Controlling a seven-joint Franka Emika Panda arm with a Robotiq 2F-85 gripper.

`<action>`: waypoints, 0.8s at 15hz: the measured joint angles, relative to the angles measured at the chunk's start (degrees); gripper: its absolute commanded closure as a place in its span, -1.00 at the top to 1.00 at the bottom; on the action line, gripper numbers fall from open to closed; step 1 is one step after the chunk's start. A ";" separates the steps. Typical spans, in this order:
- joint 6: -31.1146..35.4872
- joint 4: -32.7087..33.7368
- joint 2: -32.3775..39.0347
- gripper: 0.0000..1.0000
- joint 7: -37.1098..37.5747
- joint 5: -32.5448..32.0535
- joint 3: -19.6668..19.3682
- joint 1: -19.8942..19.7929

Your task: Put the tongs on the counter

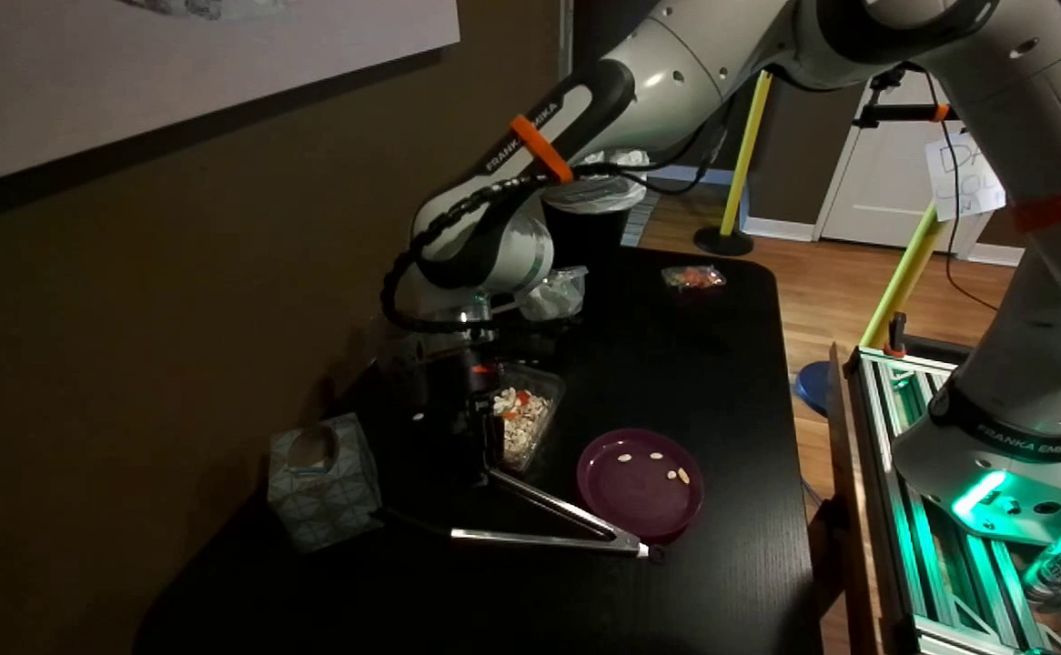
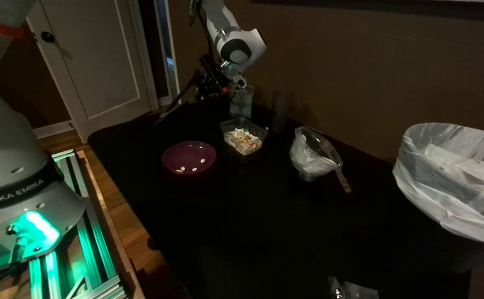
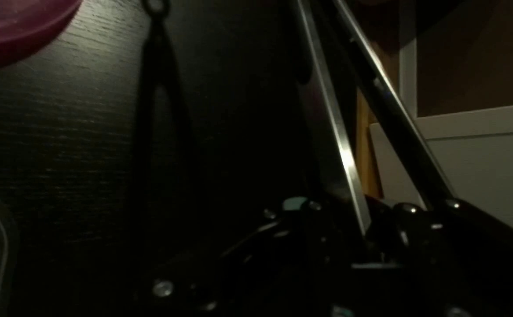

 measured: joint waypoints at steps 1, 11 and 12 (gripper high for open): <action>-0.28 0.16 0.20 -0.97 2.01 0.00 -2.54 2.39; -12.74 5.47 5.48 -0.97 16.72 -0.01 -13.02 13.70; -14.52 6.37 6.20 -0.97 17.16 -0.06 -13.47 14.04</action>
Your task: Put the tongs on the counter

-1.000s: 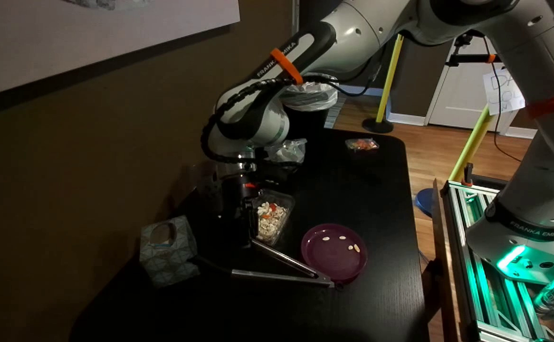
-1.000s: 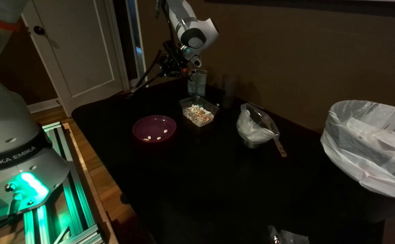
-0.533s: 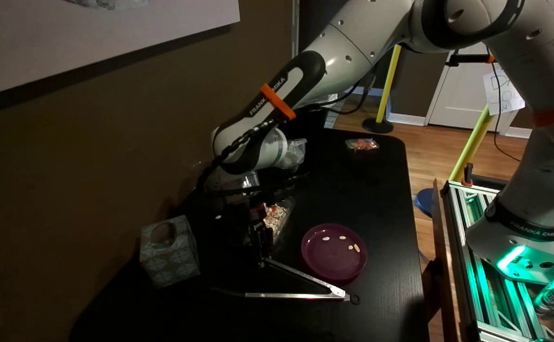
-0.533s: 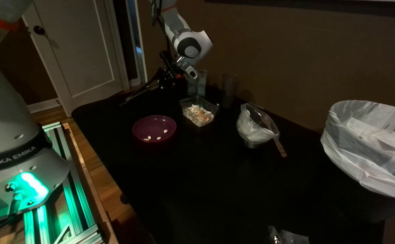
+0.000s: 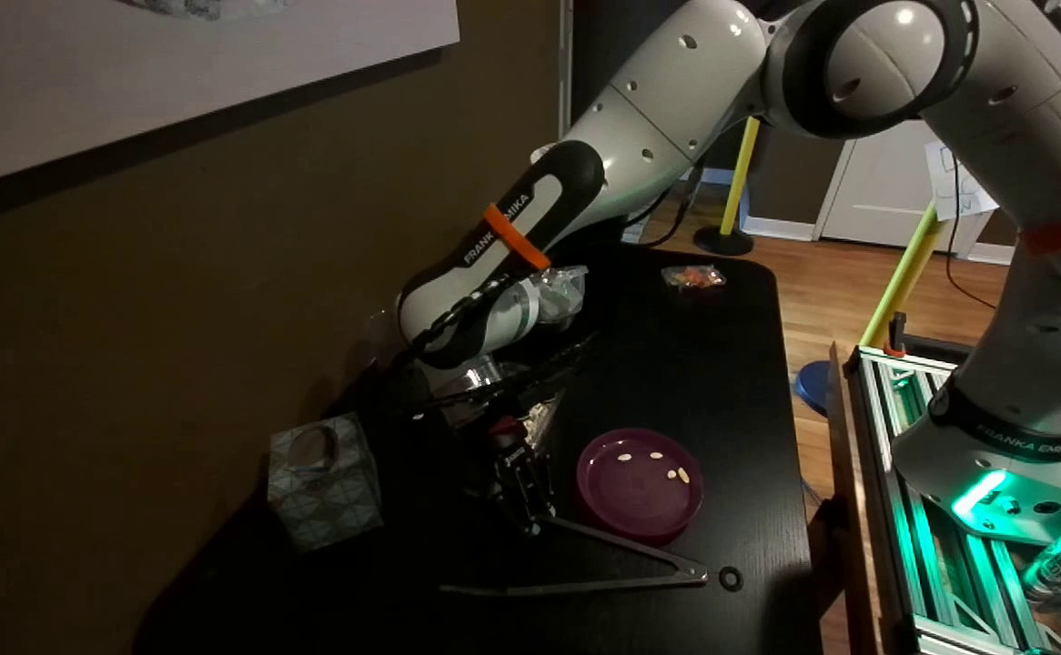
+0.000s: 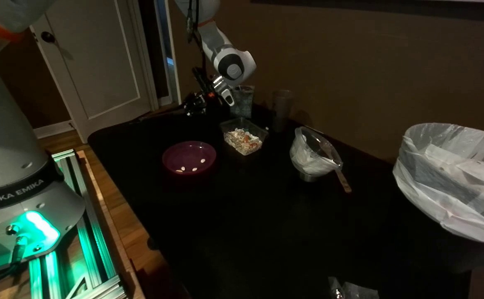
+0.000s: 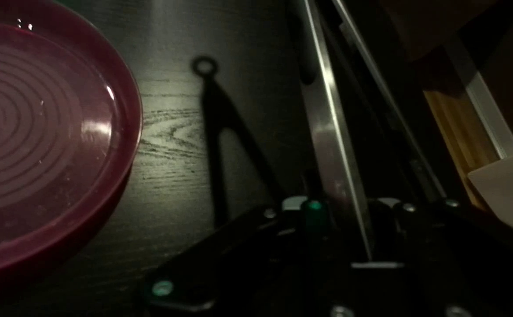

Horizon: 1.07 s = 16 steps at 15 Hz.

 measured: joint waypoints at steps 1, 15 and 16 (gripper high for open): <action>-0.64 0.89 0.72 -0.97 0.07 0.00 -0.36 0.31; 12.21 7.97 7.74 -0.38 -6.85 -3.05 -1.22 2.08; 12.21 8.33 8.29 -0.24 -6.94 -3.43 -1.22 2.08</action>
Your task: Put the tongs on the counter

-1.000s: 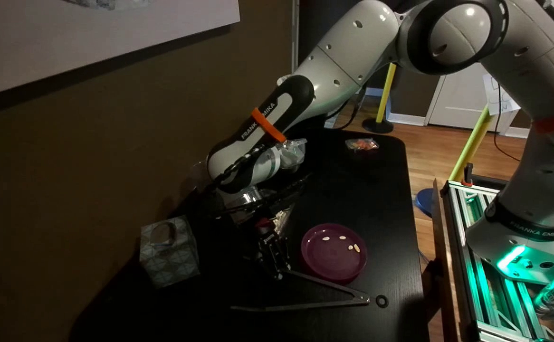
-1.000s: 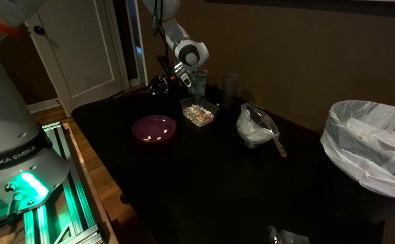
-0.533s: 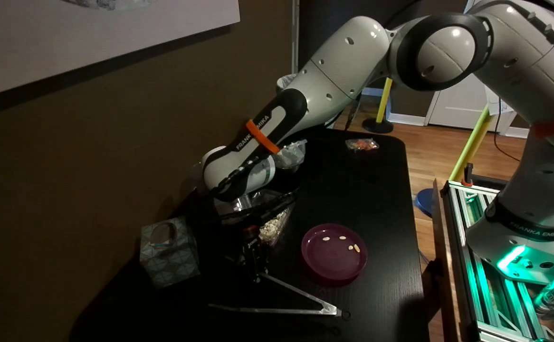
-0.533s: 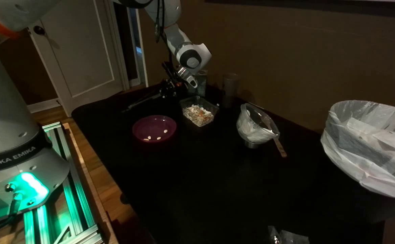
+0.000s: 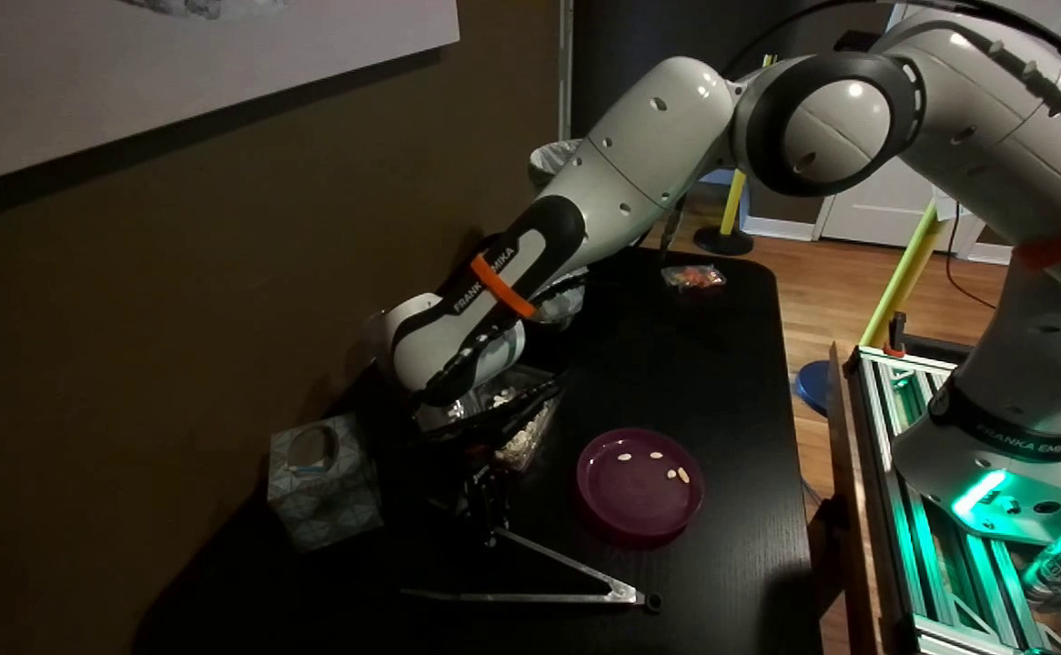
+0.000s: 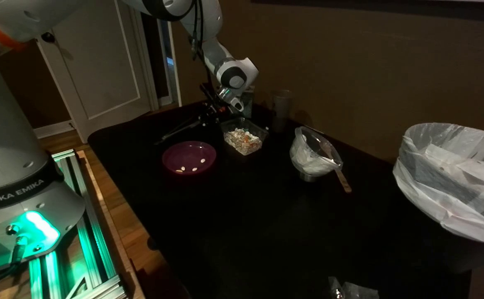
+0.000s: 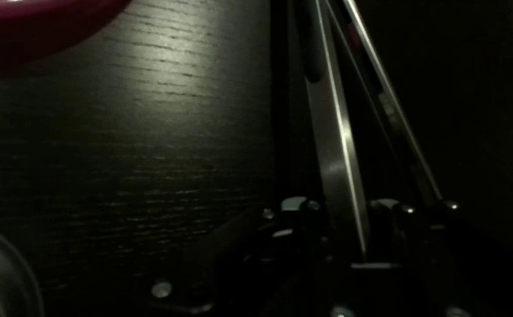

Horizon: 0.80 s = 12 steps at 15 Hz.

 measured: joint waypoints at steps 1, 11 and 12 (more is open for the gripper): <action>-0.05 0.32 0.41 -0.11 -0.14 -0.22 0.00 -0.01; -0.32 1.87 -0.49 1.00 -0.13 -3.25 -0.29 1.18; -0.32 1.86 -1.04 1.00 -0.07 -4.25 -0.52 1.39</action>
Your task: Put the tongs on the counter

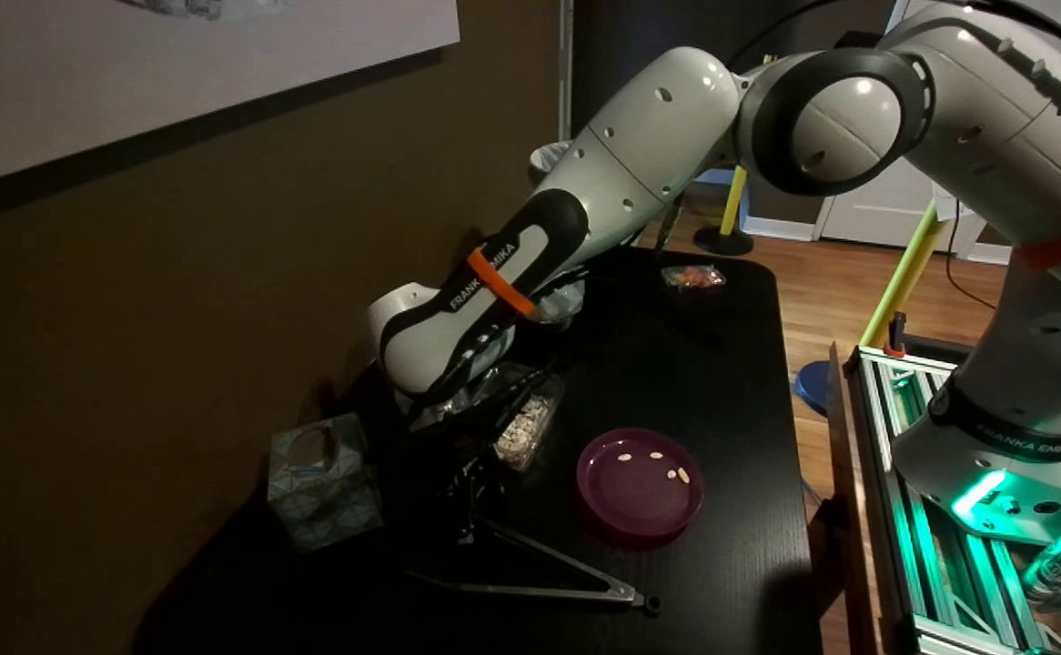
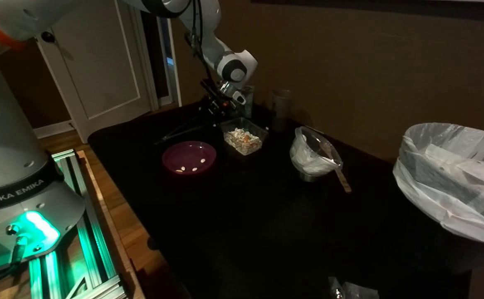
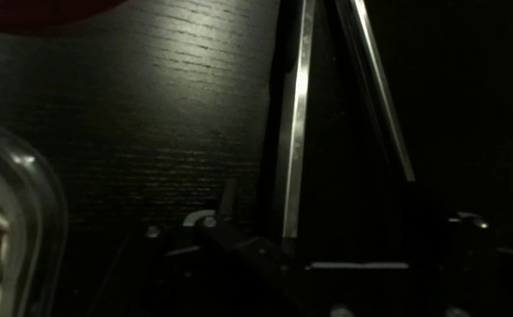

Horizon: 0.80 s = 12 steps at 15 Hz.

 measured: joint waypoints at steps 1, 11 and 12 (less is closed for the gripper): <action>0.04 -0.02 -0.64 1.00 0.02 -0.89 -0.21 0.28; 3.54 -7.29 -12.31 1.00 -4.45 -3.72 -0.16 1.51; 4.89 -9.29 -14.27 1.00 -5.75 -3.72 -0.15 1.35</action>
